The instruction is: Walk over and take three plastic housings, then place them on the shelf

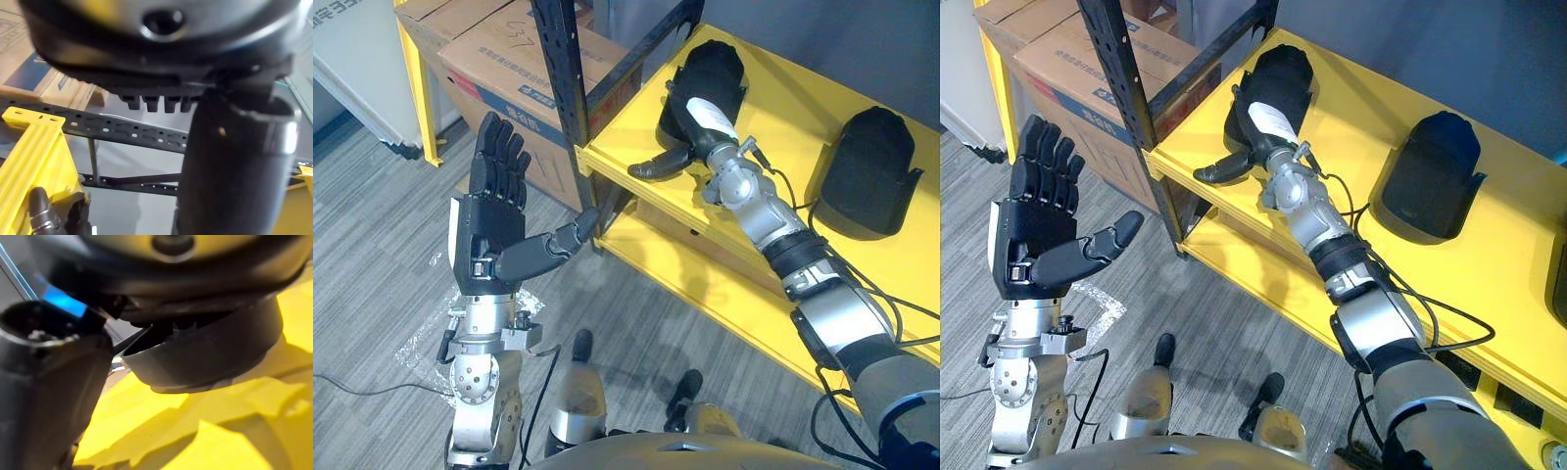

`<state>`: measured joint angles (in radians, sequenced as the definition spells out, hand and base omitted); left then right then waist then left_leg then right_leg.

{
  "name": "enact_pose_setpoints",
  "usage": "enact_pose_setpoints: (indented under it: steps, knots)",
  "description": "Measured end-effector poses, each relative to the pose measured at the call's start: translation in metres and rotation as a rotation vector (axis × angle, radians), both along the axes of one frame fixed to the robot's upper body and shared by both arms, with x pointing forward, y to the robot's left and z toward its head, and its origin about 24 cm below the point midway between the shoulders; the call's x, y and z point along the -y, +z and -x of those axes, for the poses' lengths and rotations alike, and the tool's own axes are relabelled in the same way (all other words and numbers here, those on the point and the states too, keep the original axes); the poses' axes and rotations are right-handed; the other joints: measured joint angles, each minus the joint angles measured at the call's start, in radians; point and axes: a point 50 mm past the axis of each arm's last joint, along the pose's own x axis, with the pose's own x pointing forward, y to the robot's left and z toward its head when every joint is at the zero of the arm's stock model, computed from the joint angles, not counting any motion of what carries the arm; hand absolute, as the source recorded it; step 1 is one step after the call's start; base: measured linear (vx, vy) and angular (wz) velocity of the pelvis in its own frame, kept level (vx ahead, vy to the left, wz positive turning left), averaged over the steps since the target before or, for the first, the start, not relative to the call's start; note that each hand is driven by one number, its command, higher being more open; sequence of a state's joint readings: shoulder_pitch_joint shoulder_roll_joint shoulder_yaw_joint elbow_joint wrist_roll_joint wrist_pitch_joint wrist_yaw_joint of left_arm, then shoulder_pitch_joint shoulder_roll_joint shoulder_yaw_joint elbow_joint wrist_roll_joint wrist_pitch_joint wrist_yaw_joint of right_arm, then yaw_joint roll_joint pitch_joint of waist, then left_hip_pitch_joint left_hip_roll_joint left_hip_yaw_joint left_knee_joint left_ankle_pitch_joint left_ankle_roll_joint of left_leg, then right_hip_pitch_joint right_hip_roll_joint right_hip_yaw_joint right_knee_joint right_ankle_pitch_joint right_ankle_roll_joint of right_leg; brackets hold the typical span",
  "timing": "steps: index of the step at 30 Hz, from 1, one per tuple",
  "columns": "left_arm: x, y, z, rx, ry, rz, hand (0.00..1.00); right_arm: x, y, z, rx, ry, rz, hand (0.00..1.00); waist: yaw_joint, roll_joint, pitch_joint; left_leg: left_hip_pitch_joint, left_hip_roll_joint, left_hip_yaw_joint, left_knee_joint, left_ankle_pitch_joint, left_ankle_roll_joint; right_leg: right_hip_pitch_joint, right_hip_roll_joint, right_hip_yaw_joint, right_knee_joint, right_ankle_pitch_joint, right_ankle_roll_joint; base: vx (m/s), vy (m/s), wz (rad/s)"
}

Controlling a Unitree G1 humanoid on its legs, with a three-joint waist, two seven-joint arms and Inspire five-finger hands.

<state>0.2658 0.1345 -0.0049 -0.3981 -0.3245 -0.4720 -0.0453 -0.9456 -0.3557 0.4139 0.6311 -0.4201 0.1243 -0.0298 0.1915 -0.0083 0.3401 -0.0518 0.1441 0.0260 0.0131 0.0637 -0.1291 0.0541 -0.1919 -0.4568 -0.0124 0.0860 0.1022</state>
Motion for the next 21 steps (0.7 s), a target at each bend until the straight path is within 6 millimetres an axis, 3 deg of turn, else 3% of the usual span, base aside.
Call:
enact_pose_setpoints:
  steps: [21]
  knots:
    - [0.014,-0.004,-0.002,-0.04,-0.029,0.049,1.0,-0.015,-0.011,0.004,0.018,-0.11,-0.082,1.0,-0.003,0.005,0.002,0.009,0.004,0.017,0.0,0.002,0.001,-0.01,-0.001,0.018,0.014,-0.003,-0.004,0.0,-0.003,-0.02]
